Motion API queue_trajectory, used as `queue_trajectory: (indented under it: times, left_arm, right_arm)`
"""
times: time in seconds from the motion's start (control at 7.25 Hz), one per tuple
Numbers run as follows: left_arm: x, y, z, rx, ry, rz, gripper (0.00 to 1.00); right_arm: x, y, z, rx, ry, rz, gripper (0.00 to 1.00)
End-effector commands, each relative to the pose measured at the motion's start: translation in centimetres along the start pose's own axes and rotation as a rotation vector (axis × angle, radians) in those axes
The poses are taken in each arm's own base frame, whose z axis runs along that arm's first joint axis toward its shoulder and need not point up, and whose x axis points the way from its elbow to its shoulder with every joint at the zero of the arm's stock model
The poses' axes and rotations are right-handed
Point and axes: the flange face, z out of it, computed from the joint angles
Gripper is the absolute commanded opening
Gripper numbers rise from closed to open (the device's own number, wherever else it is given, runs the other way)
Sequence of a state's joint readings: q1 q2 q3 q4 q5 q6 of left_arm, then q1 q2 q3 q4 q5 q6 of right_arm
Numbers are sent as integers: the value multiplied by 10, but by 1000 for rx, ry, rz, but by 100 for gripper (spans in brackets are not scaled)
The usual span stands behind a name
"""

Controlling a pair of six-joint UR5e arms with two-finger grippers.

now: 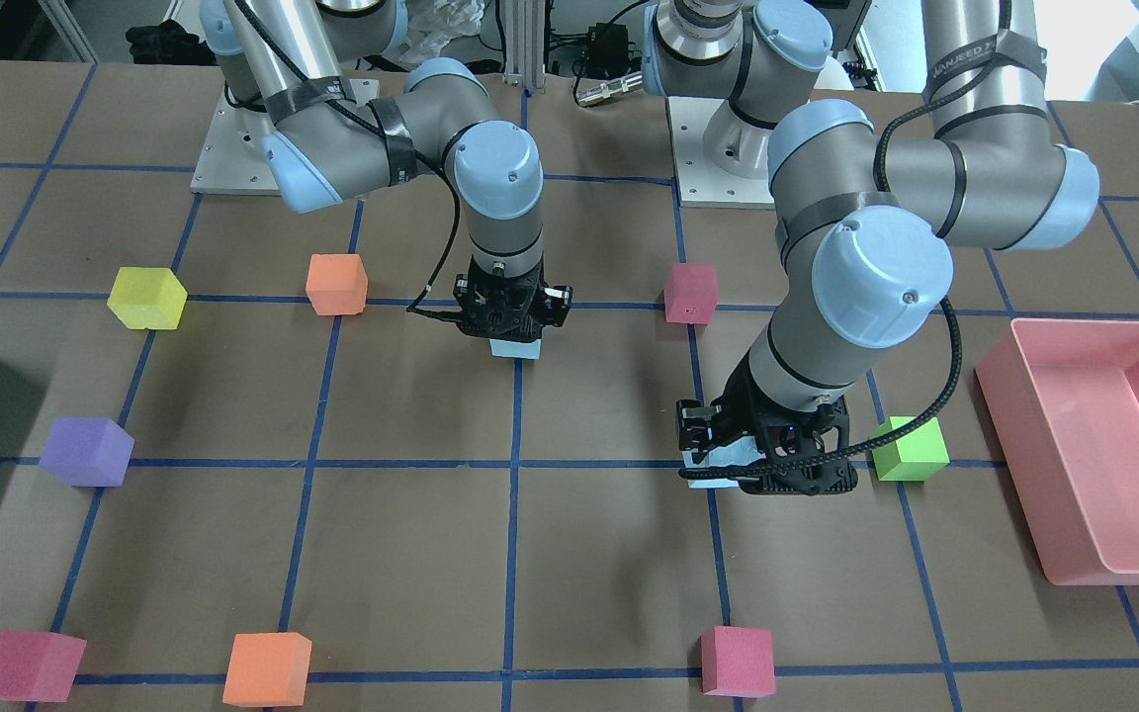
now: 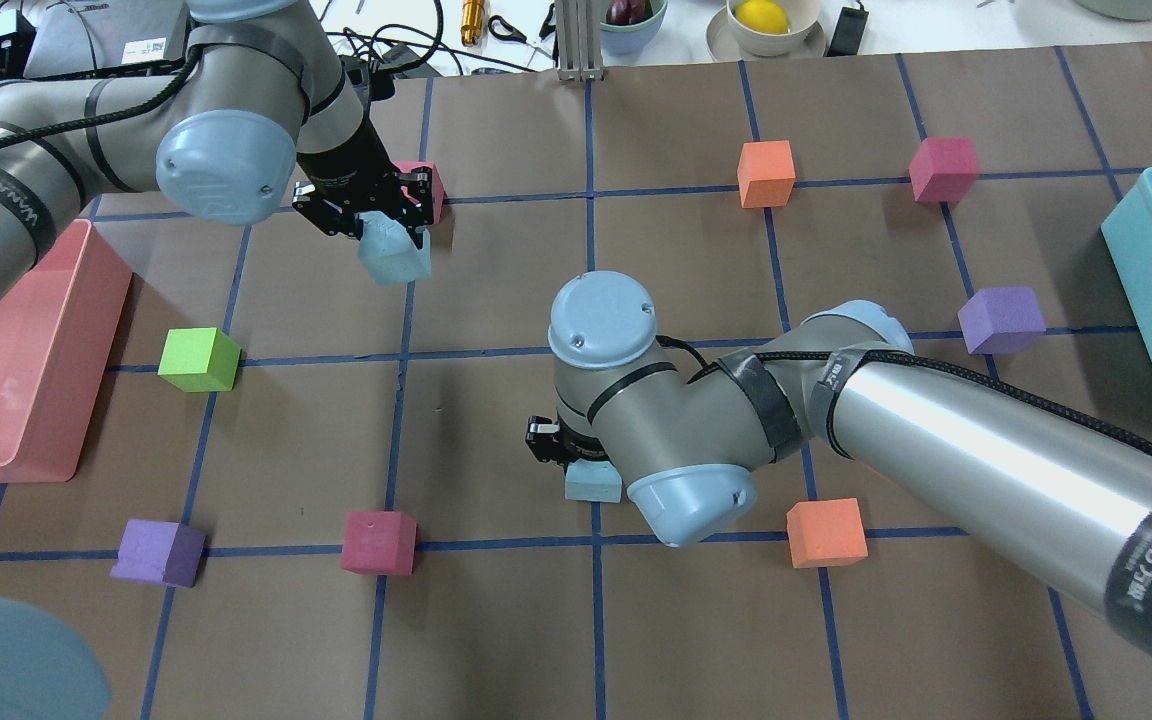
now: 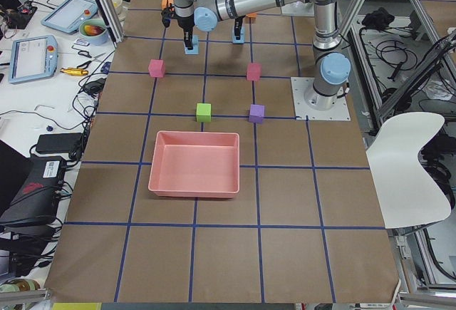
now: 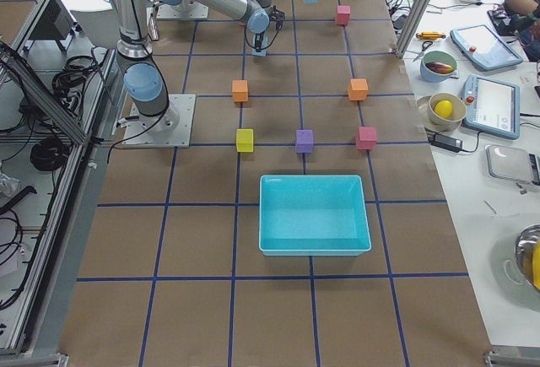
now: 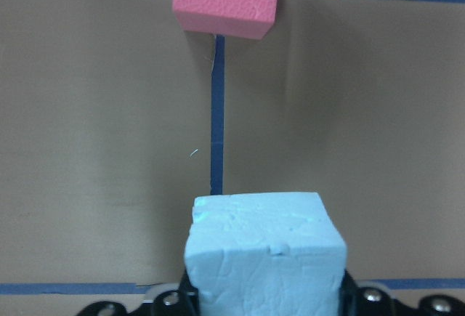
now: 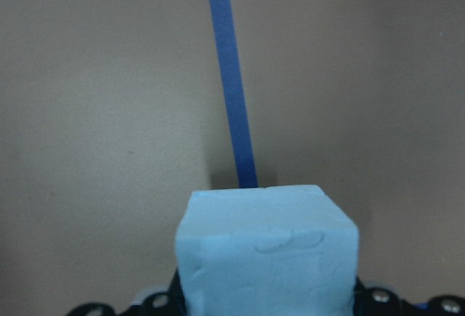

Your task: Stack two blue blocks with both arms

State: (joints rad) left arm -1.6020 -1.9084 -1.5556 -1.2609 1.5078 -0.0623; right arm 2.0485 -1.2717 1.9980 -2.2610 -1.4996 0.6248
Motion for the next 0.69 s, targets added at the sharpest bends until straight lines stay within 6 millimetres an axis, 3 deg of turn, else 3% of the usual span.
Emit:
queue_trajectory:
  times: [0.0, 0.14, 0.55]
  left_arm:
    - [2, 15, -15, -17, 3, 1, 0]
    - [2, 21, -17, -19, 5, 1, 0]
    - [3, 31, -21, -25, 6, -1, 0]
  right_arm:
    - [5, 6, 11, 17, -8, -4, 77]
    - [5, 2, 9, 43, -23, -6, 99]
    - [7, -14, -15, 72, -43, 16, 100]
